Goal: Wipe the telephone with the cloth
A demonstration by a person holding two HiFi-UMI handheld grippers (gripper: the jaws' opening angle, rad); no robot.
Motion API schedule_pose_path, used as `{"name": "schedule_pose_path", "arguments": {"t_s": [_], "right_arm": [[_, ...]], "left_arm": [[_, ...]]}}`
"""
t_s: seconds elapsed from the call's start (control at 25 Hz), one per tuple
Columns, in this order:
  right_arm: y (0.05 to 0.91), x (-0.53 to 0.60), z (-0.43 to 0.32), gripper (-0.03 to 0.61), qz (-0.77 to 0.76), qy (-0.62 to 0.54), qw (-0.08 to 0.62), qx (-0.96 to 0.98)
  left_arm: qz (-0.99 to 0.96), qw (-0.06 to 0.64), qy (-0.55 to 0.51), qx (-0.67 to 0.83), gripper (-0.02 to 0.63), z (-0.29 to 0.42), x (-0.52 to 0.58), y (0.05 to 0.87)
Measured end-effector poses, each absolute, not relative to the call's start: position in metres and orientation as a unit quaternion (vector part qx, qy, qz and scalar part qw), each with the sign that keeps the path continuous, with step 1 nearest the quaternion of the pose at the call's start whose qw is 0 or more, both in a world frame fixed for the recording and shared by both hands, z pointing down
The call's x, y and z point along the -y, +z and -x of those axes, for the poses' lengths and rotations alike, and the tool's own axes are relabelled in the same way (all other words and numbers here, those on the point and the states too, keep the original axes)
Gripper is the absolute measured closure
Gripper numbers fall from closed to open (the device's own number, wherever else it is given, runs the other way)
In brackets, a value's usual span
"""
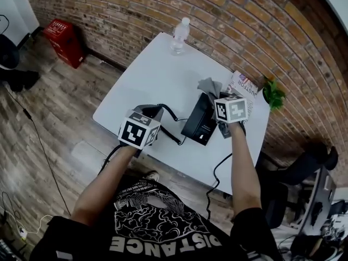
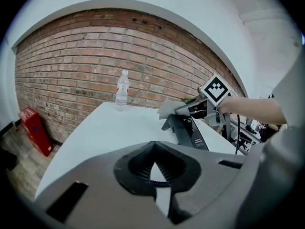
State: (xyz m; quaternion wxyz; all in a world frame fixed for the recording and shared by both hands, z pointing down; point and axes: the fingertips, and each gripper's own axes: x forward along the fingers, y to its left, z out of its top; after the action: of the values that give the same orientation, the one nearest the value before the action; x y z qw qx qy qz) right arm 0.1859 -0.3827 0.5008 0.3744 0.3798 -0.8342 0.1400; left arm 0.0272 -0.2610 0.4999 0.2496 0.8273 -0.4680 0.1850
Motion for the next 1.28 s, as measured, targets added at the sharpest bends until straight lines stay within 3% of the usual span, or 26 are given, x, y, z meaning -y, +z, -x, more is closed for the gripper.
{"name": "schedule_pose_path", "arguments": {"t_s": [1.28], "right_arm": [[0.516, 0.353, -0.126, 0.566, -0.308, 0.091, 0.434, 0.842]], "left_arm": [[-0.822, 0.245, 0.192, 0.477, 0.609, -0.011, 0.239, 0.501]]}}
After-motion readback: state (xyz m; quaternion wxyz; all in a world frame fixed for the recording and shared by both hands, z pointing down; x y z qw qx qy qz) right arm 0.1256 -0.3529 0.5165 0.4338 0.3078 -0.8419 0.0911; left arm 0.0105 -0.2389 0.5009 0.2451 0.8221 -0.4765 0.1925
